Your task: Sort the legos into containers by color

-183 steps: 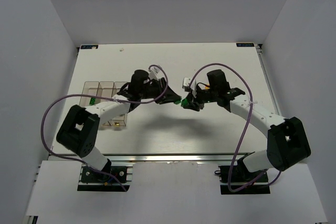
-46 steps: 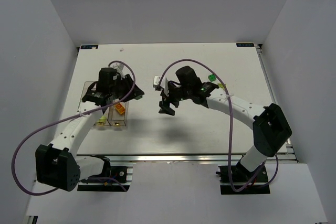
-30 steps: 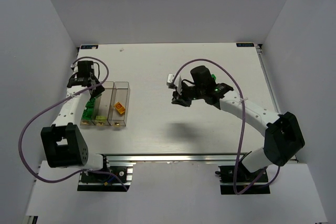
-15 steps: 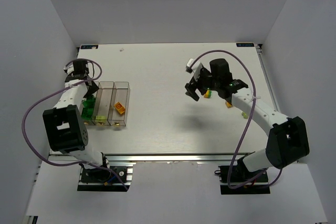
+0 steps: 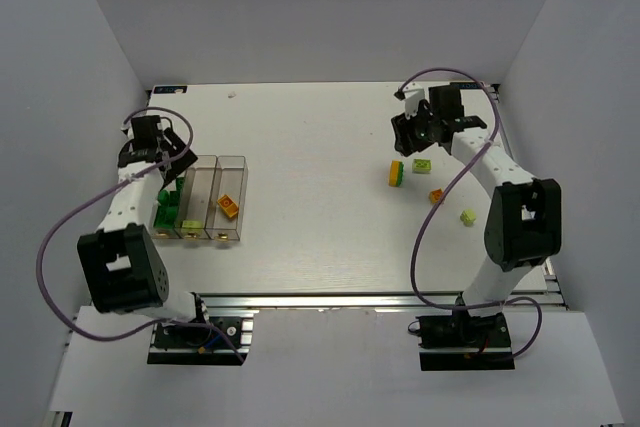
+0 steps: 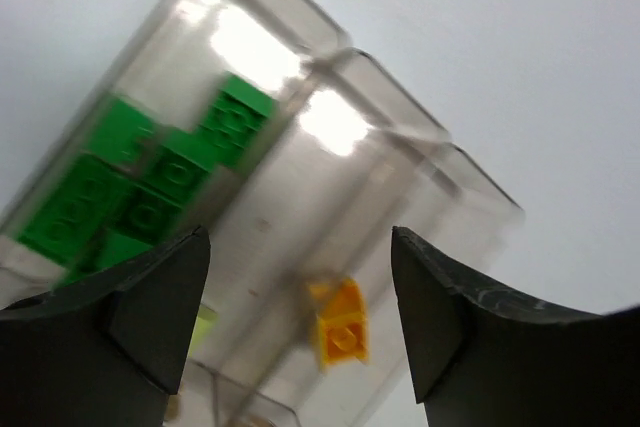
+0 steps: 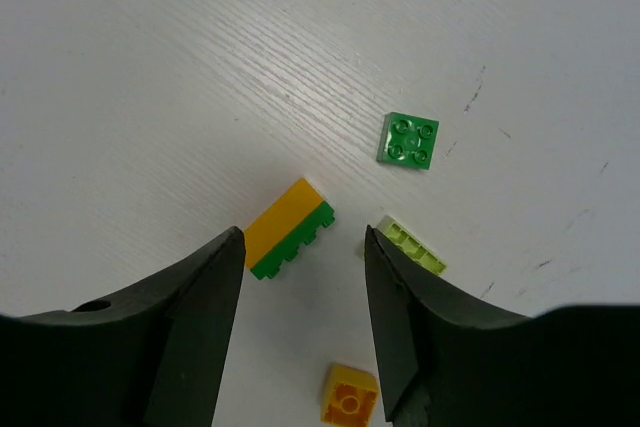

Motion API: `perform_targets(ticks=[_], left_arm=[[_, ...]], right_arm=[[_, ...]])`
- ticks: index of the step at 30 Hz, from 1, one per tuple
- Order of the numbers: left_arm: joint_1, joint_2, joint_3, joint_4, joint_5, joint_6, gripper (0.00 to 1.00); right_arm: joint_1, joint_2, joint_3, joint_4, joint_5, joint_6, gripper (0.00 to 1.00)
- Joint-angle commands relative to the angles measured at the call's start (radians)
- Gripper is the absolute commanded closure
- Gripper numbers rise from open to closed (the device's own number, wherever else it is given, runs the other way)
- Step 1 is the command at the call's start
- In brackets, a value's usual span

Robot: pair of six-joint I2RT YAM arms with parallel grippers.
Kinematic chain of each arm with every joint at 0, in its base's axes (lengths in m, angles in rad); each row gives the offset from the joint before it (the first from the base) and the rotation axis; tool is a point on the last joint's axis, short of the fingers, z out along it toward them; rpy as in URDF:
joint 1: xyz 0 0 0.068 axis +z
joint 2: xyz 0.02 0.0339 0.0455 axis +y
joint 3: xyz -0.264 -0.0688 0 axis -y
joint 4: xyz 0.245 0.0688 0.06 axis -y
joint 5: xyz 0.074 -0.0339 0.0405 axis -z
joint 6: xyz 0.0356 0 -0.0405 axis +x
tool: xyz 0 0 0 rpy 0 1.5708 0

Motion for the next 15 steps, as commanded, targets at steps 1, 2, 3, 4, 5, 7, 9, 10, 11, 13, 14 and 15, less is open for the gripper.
perform_targets(ticks=[1, 2, 3, 4, 5, 7, 9, 10, 11, 13, 14, 15], left_arm=[[0.002, -0.173, -0.077, 0.136, 0.322, -0.056, 0.18], [0.002, -0.202, -0.144, 0.172, 0.376, -0.076, 0.18], [0.002, -0.231, -0.179, 0.250, 0.428, -0.121, 0.18], [0.002, -0.287, -0.213, 0.286, 0.469, -0.145, 0.18], [0.001, -0.311, -0.274, 0.318, 0.535, -0.168, 0.17], [0.001, -0.357, -0.321, 0.390, 0.627, -0.220, 0.16], [-0.005, -0.377, -0.368, 0.414, 0.657, -0.241, 0.16], [-0.007, -0.397, -0.384, 0.418, 0.666, -0.244, 0.16], [-0.007, -0.409, -0.394, 0.420, 0.674, -0.251, 0.16], [-0.007, -0.432, -0.424, 0.423, 0.675, -0.260, 0.16], [-0.007, -0.455, -0.428, 0.424, 0.678, -0.269, 0.16], [-0.007, -0.466, -0.437, 0.426, 0.677, -0.275, 0.16]], right_arm=[[-0.012, 0.068, 0.089, -0.095, 0.052, 0.079, 0.42], [-0.018, 0.084, 0.112, -0.106, 0.056, 0.091, 0.37], [-0.019, 0.095, 0.120, -0.112, 0.061, 0.114, 0.34], [-0.019, 0.113, 0.127, -0.109, 0.060, 0.122, 0.32], [-0.019, 0.121, 0.130, -0.103, 0.056, 0.125, 0.26], [-0.021, 0.150, 0.138, -0.065, 0.064, 0.125, 0.20], [-0.021, 0.190, 0.190, -0.065, 0.075, 0.116, 0.20], [-0.019, 0.232, 0.213, -0.076, 0.078, 0.111, 0.21], [-0.021, 0.253, 0.233, -0.077, 0.079, 0.107, 0.21], [-0.019, 0.299, 0.278, -0.074, 0.096, 0.096, 0.22], [-0.021, 0.312, 0.288, -0.065, 0.101, 0.090, 0.23], [-0.021, 0.325, 0.299, -0.060, 0.110, 0.087, 0.24]])
